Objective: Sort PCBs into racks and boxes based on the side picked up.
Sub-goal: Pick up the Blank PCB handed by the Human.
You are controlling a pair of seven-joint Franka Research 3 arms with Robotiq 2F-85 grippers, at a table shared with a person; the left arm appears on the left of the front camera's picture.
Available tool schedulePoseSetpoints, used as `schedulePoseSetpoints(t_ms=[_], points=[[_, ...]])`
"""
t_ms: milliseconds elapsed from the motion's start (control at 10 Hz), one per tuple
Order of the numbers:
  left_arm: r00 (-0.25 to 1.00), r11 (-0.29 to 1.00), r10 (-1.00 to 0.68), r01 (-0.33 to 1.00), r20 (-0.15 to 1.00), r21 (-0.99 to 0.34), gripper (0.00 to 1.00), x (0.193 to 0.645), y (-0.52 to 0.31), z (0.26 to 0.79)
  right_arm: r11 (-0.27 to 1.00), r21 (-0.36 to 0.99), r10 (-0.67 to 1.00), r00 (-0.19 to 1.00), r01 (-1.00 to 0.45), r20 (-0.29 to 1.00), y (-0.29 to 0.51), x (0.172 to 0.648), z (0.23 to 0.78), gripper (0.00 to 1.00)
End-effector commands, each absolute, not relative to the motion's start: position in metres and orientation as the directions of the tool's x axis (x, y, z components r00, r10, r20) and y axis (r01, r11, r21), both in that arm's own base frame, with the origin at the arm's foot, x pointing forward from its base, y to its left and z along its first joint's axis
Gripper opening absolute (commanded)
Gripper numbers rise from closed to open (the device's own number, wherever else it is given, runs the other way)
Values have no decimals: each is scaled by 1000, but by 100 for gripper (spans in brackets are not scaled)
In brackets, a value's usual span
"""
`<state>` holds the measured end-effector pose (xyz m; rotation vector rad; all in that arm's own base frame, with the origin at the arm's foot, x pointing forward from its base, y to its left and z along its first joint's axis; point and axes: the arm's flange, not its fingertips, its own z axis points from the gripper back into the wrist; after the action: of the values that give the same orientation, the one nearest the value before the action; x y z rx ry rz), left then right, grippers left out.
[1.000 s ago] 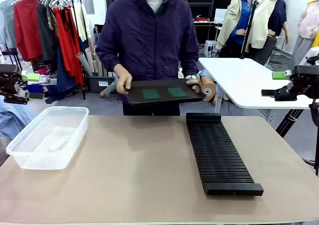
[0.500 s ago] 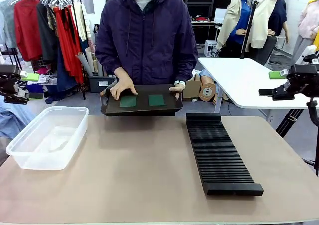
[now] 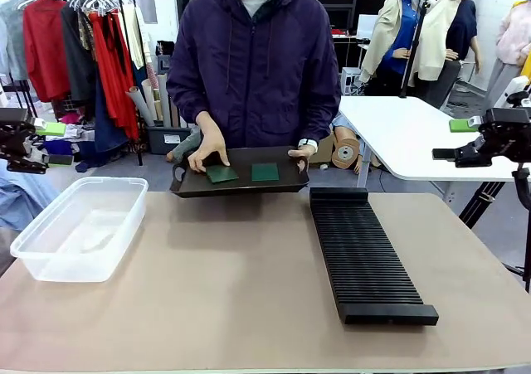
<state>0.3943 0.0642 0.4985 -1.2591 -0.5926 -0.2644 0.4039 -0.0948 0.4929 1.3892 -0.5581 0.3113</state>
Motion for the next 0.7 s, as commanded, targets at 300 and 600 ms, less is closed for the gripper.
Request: schedulePoseSetpoints(t_ms=[300,600], points=[[824,302,136,494,550,-815,100,394,64,499,163,835,-117,830,-526,545,-94,403,493,100],[824,302,136,494,550,-815,100,394,64,499,163,835,-117,830,-526,545,-94,403,493,100]])
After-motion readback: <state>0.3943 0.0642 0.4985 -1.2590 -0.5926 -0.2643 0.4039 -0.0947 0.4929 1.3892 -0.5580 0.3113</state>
